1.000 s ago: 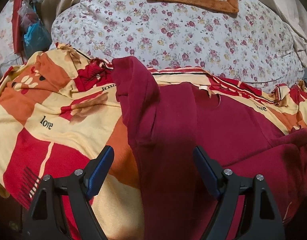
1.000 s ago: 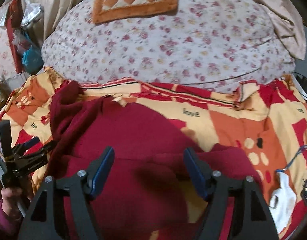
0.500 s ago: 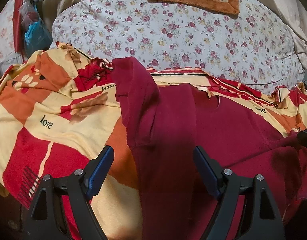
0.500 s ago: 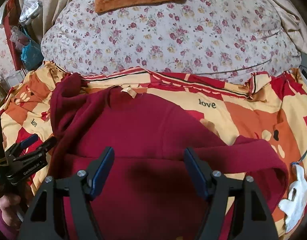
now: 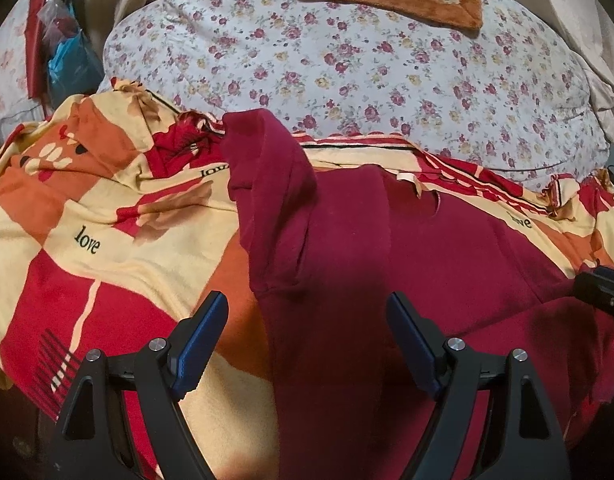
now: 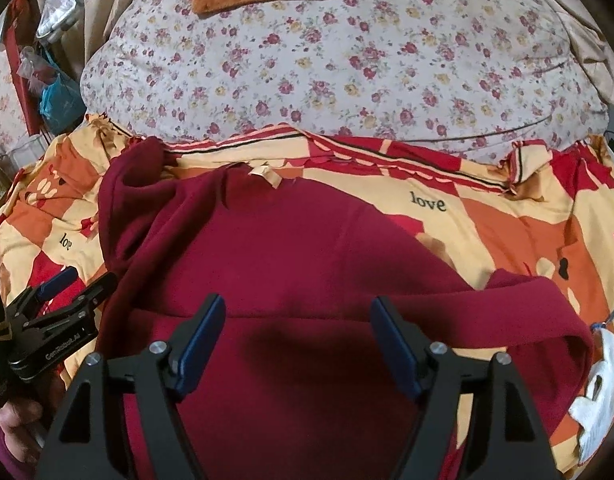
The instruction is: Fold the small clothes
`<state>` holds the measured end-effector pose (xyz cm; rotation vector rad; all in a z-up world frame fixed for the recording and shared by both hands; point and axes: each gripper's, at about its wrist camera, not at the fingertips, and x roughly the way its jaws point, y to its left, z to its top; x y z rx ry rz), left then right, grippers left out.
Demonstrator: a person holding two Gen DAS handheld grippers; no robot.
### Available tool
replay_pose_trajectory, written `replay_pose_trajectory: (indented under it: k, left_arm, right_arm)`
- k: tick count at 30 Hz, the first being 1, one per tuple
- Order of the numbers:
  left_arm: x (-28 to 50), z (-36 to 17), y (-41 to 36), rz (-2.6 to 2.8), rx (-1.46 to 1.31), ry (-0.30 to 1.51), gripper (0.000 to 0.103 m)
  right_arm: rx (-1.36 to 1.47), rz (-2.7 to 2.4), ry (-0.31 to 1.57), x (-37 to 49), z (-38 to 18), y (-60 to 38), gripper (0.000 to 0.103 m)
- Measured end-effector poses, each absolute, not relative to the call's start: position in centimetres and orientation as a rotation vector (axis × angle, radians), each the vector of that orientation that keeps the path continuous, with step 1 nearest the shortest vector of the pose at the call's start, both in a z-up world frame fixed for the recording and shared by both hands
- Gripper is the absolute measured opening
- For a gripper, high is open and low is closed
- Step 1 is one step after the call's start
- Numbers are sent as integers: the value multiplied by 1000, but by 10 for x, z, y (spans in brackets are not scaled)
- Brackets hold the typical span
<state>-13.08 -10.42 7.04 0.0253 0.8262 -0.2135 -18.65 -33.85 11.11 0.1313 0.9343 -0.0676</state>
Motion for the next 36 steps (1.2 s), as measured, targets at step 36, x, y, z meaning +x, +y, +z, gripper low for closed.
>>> replay_pose_trajectory:
  k: [36]
  left_arm:
    - [-116, 59, -95, -177, -2, 855, 64]
  right_arm:
    - [105, -21, 1023, -166, 80, -309, 79]
